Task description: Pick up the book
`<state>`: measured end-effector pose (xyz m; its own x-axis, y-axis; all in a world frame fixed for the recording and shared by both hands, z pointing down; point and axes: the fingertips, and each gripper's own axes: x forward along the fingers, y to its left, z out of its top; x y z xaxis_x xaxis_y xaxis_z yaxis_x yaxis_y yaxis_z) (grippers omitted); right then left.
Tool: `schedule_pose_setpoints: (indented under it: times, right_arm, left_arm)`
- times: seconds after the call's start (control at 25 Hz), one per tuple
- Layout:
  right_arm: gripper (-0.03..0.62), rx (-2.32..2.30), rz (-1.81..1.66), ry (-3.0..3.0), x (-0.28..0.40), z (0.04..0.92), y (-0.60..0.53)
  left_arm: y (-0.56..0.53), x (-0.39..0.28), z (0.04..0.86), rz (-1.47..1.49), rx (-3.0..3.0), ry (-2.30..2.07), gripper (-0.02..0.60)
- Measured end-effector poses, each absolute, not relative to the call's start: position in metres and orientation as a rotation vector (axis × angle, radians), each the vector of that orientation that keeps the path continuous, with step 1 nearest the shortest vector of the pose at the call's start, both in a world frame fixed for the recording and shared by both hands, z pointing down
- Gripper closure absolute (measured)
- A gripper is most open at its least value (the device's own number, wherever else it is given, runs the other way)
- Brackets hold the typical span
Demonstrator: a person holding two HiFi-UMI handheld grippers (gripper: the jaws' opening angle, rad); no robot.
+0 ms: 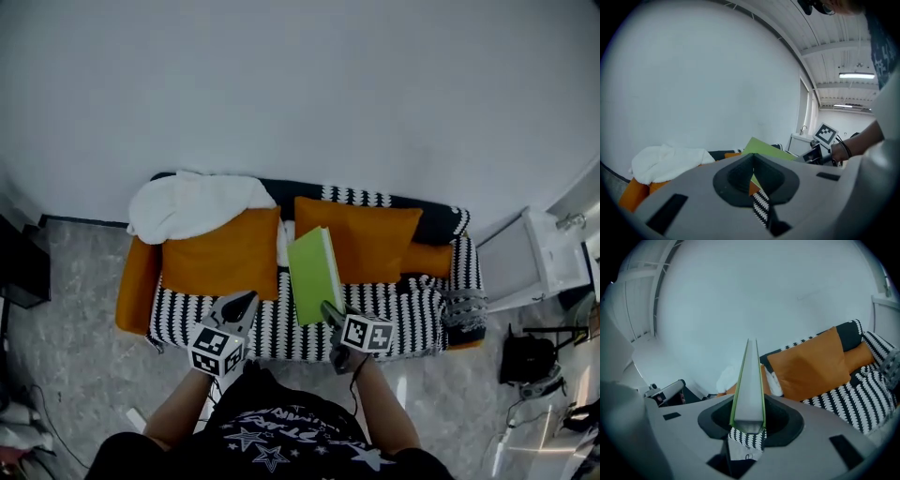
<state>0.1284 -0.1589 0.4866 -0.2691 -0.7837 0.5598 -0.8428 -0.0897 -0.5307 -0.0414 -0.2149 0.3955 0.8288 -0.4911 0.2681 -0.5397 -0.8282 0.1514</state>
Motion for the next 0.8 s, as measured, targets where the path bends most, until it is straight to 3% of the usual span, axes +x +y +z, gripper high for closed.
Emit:
schedule_pose_setpoints:
  times: [0.8]
  right_arm:
    - [0.442,1.77,1.368,-2.246,0.153,0.474,-0.057]
  left_arm:
    - [-0.078,-0.042,0.402,0.323,2.687,-1.073,0.577]
